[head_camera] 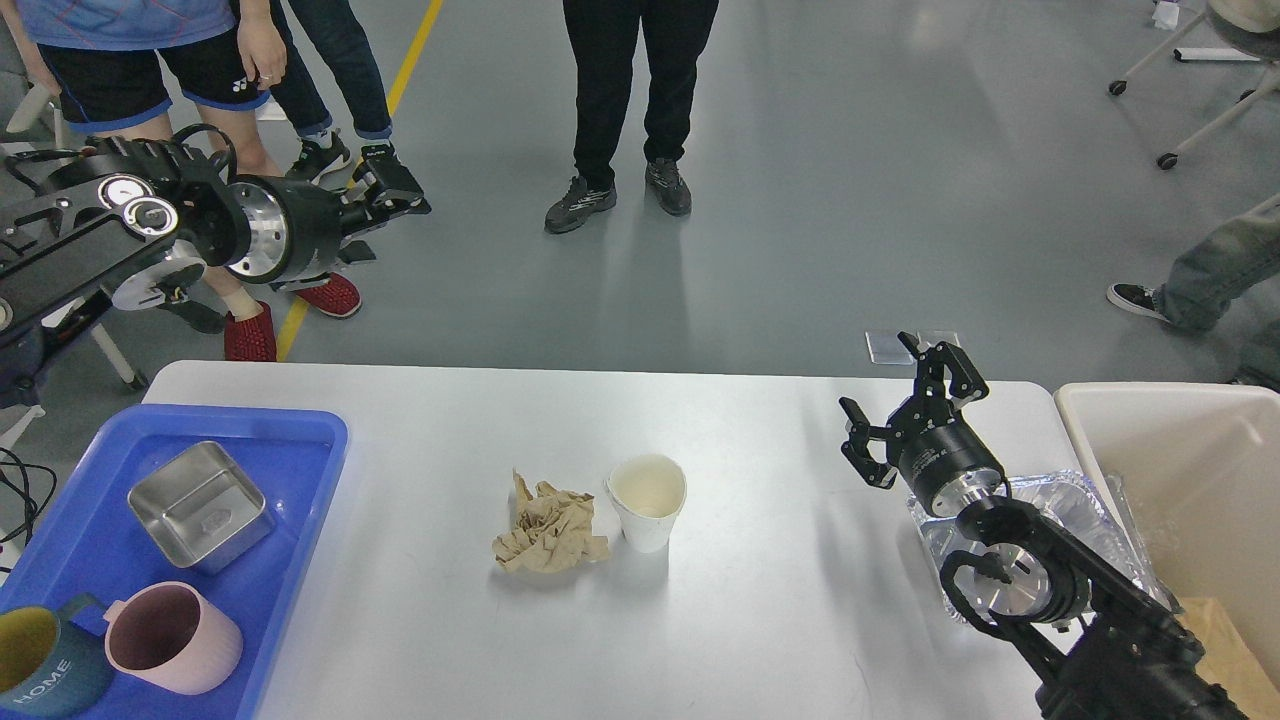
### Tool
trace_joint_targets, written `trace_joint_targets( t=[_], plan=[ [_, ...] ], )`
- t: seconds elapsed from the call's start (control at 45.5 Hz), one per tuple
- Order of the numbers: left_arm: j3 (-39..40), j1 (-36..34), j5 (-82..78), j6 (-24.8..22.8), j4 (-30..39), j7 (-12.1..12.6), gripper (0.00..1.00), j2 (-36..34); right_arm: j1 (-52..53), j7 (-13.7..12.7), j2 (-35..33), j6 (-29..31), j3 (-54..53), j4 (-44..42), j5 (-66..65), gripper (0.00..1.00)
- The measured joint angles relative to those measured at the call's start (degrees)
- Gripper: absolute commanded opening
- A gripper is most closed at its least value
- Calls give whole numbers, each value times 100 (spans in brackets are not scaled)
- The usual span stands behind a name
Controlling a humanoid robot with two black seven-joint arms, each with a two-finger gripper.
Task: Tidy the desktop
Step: 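Release the steel tray and bring the left gripper back up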
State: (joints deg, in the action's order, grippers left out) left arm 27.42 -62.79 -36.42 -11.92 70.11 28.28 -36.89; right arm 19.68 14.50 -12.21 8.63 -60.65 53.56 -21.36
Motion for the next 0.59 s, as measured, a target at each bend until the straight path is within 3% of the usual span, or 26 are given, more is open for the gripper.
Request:
trace_joint_targets(
  t=[0.242, 0.439, 0.593],
  plan=[
    [2113, 1741, 81, 306, 115, -633, 83, 888, -18, 0, 7, 1, 0, 4, 0, 100],
    [3286, 2896, 100, 532, 43, -1060, 95, 1648, -26, 0, 10, 6, 0, -4, 0, 100],
    [4148, 3494, 72, 573, -18, -1080, 96, 2260, -26, 0, 24, 6, 0, -4, 0, 100]
  ],
)
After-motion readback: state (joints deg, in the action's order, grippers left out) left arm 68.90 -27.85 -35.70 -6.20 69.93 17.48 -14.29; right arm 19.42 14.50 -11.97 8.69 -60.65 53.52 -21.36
